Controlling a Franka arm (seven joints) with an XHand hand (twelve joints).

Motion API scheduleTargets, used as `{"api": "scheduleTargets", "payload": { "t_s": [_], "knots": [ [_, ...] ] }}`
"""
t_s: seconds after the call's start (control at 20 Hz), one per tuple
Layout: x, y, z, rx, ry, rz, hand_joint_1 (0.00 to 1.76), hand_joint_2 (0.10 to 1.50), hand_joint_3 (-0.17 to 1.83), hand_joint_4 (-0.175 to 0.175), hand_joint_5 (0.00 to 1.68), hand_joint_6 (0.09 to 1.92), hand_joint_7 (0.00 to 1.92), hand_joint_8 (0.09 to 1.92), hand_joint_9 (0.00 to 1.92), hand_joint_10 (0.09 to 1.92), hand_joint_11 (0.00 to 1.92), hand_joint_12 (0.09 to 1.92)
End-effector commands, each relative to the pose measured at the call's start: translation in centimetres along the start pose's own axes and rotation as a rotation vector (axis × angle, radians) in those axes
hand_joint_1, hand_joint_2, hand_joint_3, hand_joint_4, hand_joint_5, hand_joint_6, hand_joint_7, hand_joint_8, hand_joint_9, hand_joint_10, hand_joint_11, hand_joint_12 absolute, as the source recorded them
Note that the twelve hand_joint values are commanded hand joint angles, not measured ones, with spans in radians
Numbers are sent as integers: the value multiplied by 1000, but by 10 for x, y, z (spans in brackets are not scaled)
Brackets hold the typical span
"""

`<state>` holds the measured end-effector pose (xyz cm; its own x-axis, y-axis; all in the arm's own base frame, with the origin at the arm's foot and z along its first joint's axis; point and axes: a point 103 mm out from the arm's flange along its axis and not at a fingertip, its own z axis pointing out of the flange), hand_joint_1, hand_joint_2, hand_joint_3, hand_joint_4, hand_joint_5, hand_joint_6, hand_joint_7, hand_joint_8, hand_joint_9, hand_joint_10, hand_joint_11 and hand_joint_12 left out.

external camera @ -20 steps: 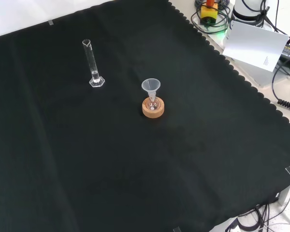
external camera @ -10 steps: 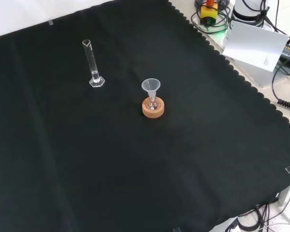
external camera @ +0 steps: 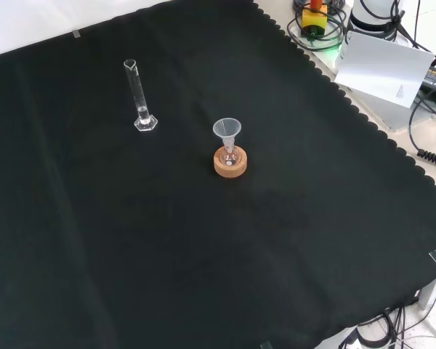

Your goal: Pick up the graduated cylinder.

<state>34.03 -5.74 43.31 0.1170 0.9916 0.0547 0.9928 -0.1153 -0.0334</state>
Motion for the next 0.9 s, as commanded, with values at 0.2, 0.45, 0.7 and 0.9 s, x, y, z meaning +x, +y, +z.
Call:
{"api": "scheduleTargets", "payload": {
  "t_s": [0.2,0.45,0.7,0.9],
  "knots": [
    [-62,115,98,7,77,35,211,1322,-13,-36,214,87,0,483,153,652,5,1418],
    [-77,145,133,6,145,48,257,1290,-29,-41,227,87,19,523,163,690,9,1419],
    [-93,164,160,1,213,37,307,1252,-50,-46,235,87,28,552,185,705,22,1413],
    [-98,178,178,14,250,23,330,1232,-61,-47,230,87,18,560,187,708,29,1410]
  ]
}}
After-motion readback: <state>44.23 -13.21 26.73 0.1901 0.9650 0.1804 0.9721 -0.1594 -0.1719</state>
